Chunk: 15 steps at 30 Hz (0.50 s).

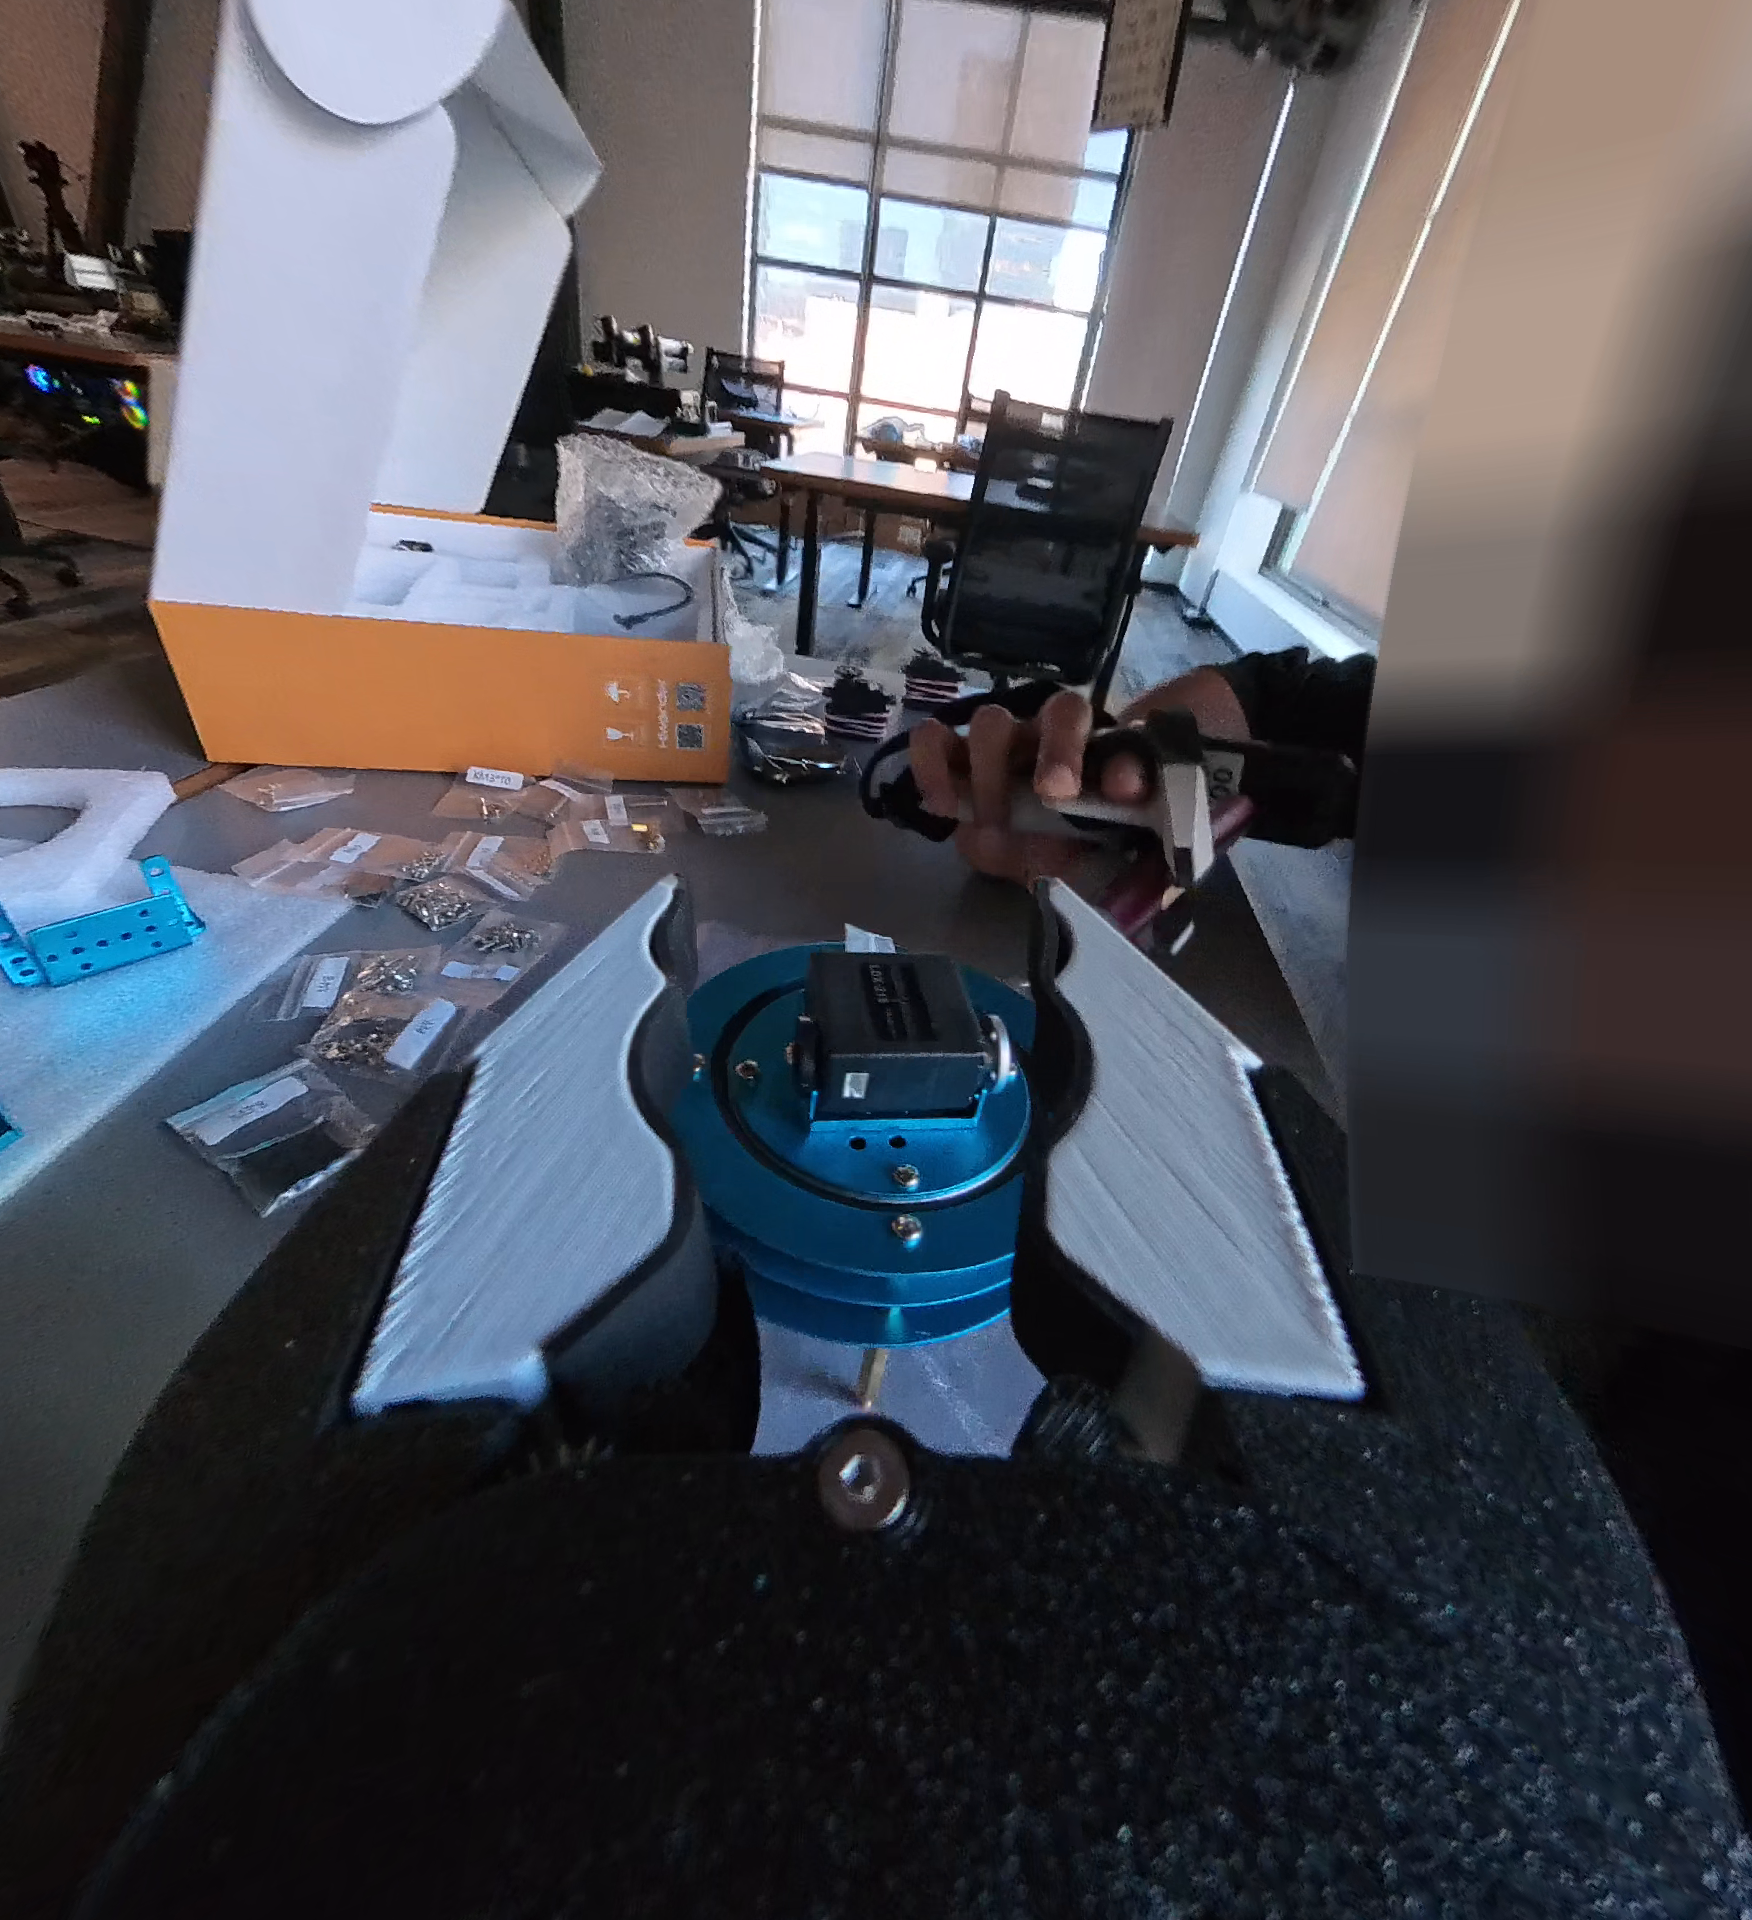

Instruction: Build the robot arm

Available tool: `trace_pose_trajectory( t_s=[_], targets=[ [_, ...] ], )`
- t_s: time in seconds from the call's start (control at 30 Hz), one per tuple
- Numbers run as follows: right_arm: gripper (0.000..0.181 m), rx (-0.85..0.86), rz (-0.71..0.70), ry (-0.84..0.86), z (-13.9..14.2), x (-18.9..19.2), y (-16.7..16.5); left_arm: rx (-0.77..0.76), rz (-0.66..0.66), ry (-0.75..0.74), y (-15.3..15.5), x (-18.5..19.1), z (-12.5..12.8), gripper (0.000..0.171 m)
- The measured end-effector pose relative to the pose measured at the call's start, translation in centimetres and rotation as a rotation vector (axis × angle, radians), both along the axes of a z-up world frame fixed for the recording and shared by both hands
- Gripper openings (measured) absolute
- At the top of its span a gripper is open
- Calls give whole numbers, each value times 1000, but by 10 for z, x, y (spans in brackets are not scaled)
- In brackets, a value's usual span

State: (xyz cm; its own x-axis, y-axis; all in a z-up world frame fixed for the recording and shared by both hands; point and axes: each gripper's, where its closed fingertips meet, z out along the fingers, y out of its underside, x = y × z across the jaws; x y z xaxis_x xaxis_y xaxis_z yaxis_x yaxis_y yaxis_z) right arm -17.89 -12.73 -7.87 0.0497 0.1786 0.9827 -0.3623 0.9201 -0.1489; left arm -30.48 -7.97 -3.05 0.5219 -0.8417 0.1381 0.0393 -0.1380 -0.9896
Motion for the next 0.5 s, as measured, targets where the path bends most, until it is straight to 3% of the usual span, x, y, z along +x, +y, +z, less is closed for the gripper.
trace_pose_trajectory(
  t_s=[0.27, 0.5],
  targets=[
    [21, 118, 43, -16, -18, -3, -4, 35, 6, 123, -11, 18, -7, 72],
    [21, 103, 63, 19, -11, -10, 4, -8, 33, 203, -5, 18, -24, 82]
  ],
)
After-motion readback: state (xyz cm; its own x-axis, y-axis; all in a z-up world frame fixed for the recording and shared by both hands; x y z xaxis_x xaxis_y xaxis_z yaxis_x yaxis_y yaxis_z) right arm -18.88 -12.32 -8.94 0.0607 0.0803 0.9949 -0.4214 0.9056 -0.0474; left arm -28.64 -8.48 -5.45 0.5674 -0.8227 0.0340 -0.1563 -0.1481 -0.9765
